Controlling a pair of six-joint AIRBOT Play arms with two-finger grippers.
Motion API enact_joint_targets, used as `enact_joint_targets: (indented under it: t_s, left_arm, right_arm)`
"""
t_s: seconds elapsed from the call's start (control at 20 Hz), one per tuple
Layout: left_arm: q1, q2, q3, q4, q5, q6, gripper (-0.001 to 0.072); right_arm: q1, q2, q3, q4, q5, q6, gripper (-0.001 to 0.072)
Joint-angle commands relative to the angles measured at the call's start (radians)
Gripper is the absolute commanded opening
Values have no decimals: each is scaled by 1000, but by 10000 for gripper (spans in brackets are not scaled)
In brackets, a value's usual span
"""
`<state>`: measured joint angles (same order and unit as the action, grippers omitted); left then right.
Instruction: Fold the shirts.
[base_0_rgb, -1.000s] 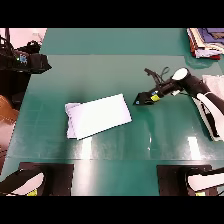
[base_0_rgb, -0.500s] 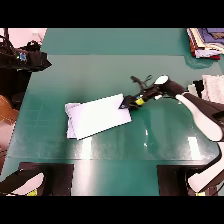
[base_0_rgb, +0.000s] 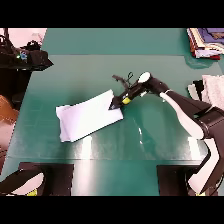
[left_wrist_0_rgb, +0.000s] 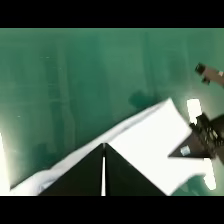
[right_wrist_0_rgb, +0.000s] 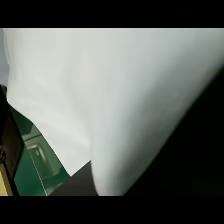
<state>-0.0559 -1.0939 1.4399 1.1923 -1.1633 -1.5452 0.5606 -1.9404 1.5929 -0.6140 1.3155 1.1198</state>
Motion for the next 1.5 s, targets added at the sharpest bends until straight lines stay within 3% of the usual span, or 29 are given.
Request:
enact_joint_targets:
  t_s: [0.0, 0.25, 0.35, 0.65, 1.0, 1.15, 1.35, 1.45]
  left_arm:
    - [-61, 0, 0, -25, 5, -3, 22]
    - [-219, 0, 0, -25, 89, -3, 22]
    - [-276, -3, 0, -26, 136, -3, 22]
    - [-415, -43, -4, -25, 113, -3, 22]
    - [-454, -102, -8, -31, 113, -4, 22]
    - [-454, -102, -7, -30, 117, -3, 23]
    - [-454, -102, -7, -29, 119, -3, 23]
    - [-454, -102, -7, -30, 119, -2, 23]
  right_arm:
    - [-132, 53, 44, -24, 11, 40, 18]
    - [-499, 226, 98, -226, -6, 97, 18]
    - [-652, 271, 130, -225, -39, 97, 18]
    - [-978, 286, 208, -216, -147, 104, 17]
    - [-1107, 286, 213, -169, -214, 103, 17]
    - [-1134, 286, 306, -88, -179, 103, 17]
    - [-1151, 293, 496, -94, -61, 102, 17]
    - [-1164, 344, 461, -110, -48, 102, 17]
